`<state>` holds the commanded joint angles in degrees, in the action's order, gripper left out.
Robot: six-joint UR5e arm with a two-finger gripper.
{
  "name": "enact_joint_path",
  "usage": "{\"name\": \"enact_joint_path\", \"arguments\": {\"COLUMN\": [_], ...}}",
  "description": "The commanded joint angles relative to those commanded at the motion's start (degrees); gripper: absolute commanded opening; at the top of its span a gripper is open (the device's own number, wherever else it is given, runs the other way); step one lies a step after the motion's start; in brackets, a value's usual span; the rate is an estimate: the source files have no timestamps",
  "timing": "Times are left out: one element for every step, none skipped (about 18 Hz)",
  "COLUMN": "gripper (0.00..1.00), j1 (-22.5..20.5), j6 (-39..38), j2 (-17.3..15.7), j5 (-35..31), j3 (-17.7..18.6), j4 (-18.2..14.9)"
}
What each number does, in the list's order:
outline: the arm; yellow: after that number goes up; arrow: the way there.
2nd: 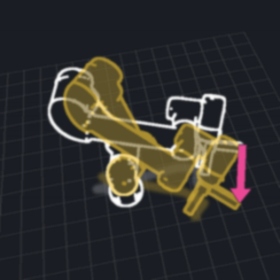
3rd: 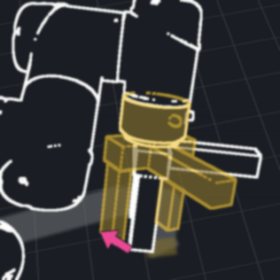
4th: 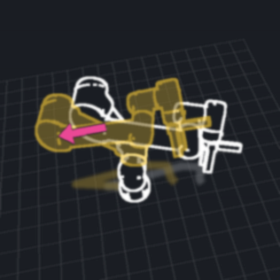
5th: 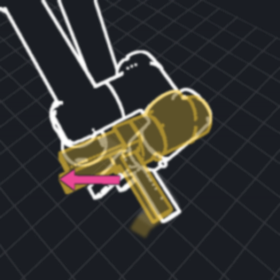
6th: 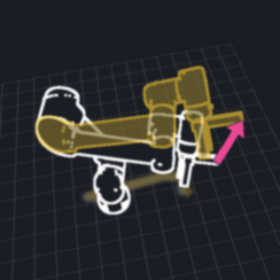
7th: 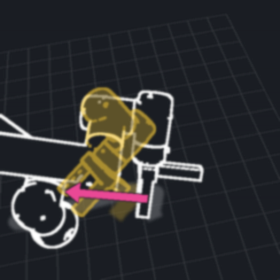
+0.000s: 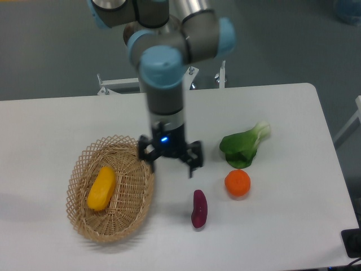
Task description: Place the mango in the basket
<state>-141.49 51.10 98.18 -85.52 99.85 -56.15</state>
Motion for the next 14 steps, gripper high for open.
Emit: {"name": "enact_joint_path", "arguments": {"gripper": [1.00, 1.00, 1.00, 1.00, 1.00, 1.00, 1.00, 1.00, 1.00, 1.00, 1.00, 1.00, 1.00, 1.00], "j1": [-1.67, -3.34, -4.75, -6.07, -7.38, -8.35, -9.15, -9.76, -10.21, -10.38, -10.39, -10.39, -10.39, -10.39], "j6": [5.01, 9.93, 14.51, 18.38, 21.55, 23.41, 24.12, 24.13, 24.22, 24.22, 24.22, 24.13, 24.13, 24.13], "j2": [-0.97, -1.76, -2.37, -2.90, -3.17, -3.43, -3.87, -4.14, -4.40, -4.49, -4.49, -4.49, -4.49, -4.49], "j5": [0.00, 0.17, 0.09, -0.09, -0.09, -0.09, 0.00, 0.00, 0.09, 0.18, 0.35, 0.44, 0.44, 0.44], "j3": [-0.26, -0.70, -1.14, -1.58, -1.84, -2.11, -2.11, -2.11, -2.20, -2.20, -2.20, -2.11, -2.11, -2.11], "j4": [-1.75, -4.03, -6.75, -9.22, -10.63, -11.08, -11.09, -11.09, -11.00, -11.00, -11.00, -11.00, -11.00, -11.00]}}
